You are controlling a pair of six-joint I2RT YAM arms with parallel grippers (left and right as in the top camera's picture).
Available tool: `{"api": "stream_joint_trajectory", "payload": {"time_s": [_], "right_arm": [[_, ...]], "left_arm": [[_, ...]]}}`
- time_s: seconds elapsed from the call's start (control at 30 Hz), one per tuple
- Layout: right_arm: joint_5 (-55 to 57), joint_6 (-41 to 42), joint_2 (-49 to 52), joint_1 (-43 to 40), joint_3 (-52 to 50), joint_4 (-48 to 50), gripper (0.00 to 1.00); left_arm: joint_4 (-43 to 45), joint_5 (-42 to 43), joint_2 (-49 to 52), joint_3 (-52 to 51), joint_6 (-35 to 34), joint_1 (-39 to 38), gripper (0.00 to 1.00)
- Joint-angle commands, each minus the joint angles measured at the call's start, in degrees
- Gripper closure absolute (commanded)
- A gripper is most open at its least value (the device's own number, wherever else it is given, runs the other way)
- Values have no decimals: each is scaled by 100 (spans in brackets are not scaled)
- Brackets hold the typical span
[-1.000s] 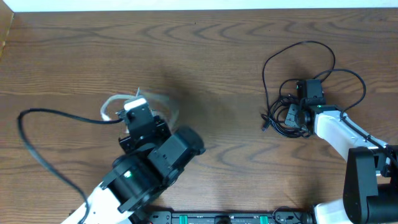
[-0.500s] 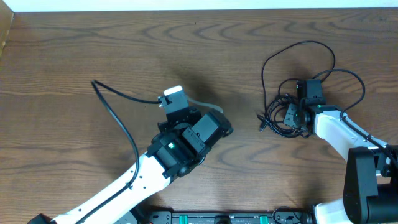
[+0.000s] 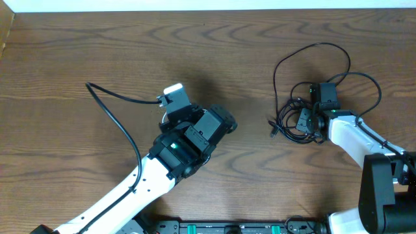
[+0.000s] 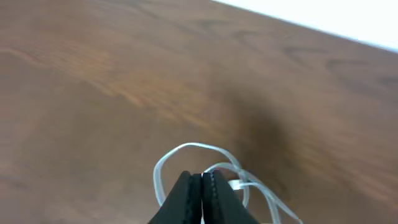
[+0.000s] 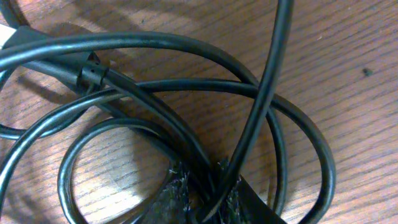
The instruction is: Untangle cables
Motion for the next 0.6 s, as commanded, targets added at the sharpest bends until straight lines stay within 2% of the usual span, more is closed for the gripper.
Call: {"api": "stream_joint_trajectory", "payload": {"time_s": [0.0,0.13,0.27,0.3,0.33,0.37,0.4,0.47,0.57], "right_arm": [[-205,48,42,22,-31,-22,83],[-208,48,42,22,-31,-13,83],[-210,50,42,26,-31,22,83],[-208,50,42,26,-31,20,83],[-208,50,42,26,-31,20,83],[-208,50,42,26,-31,20,82],[-208,48,42,26,-31,20,81],[-208,48,42,26,-31,20,79],[-208,48,42,26,-31,20,78]], "left_arm": [[-455,-479,55,13,55,282,92],[-745,-496,55,13,52,820,92],[-503,925,57,13,52,1244,91],[-420,1285,61,13,55,1303,86],[-317,1652,68,13,55,1351,68],[-201,1952,76,13,55,1375,56],[-109,2140,90,13,55,1375,38],[42,2446,127,13,87,1368,15],[92,2557,229,13,393,1368,9]]}}
